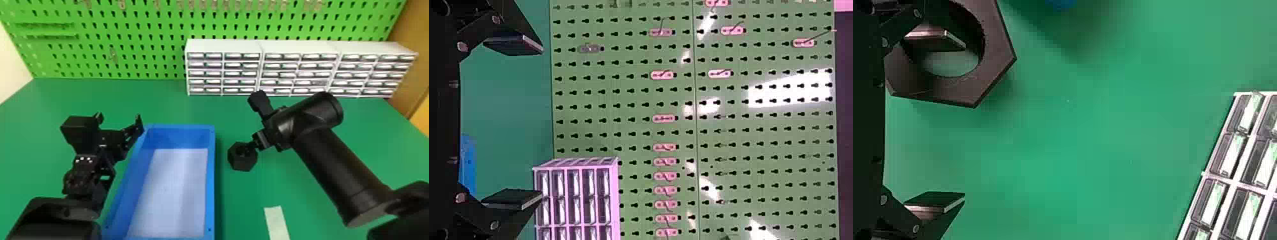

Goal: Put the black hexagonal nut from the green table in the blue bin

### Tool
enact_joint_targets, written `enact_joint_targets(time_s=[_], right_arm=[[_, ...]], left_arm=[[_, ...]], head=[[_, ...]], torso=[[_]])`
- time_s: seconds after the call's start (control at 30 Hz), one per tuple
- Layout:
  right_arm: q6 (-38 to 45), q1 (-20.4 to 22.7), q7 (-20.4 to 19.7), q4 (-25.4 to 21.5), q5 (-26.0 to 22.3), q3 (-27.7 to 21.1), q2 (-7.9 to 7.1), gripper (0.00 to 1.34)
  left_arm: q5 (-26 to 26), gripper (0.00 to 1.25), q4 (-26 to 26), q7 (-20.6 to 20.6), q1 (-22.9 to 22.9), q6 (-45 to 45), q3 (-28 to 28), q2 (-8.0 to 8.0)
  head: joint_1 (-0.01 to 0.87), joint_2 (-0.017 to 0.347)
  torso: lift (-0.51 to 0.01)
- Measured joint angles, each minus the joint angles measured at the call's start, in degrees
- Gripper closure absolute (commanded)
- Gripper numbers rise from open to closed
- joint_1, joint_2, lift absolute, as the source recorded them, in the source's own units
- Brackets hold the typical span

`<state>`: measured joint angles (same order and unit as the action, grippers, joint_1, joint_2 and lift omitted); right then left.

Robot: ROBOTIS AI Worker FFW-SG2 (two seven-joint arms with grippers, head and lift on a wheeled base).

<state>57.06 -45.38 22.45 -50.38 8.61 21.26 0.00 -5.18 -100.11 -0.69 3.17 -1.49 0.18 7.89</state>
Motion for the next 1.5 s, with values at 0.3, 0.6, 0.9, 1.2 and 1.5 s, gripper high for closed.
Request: enact_joint_targets(time_s=[0.3,0.6,0.9,1.2,1.5], right_arm=[[-1.5,0.4,-2.1,1.3,-2.3,0.4,0.00,0.24],[-3.1,0.7,-2.9,2.7,-3.5,0.9,0.00,0.41],[-3.5,0.9,-3.0,3.1,-3.6,1.0,0.01,0.88],[-3.2,1.0,-3.0,2.6,-3.2,1.9,0.00,1.07],[-1.9,1.5,-2.9,0.6,-3.2,2.7,-0.01,1.07]], left_arm=[[0.1,0.25,0.0,0.0,-0.1,0.0,-0.1,-0.03],[0.0,0.25,0.0,0.0,-0.2,0.0,-0.1,-0.02],[0.0,0.25,0.0,0.0,-0.2,0.0,-0.2,0.00],[0.0,0.25,0.0,0.0,-0.1,0.0,-0.1,0.02],[0.1,0.25,0.0,0.0,0.1,0.0,0.1,0.01]], head=[[0.686,0.052],[0.686,0.052],[0.686,0.052],[0.686,0.052],[0.686,0.052]], torso=[[-0.097],[-0.097],[-0.097],[-0.097],[-0.097]])
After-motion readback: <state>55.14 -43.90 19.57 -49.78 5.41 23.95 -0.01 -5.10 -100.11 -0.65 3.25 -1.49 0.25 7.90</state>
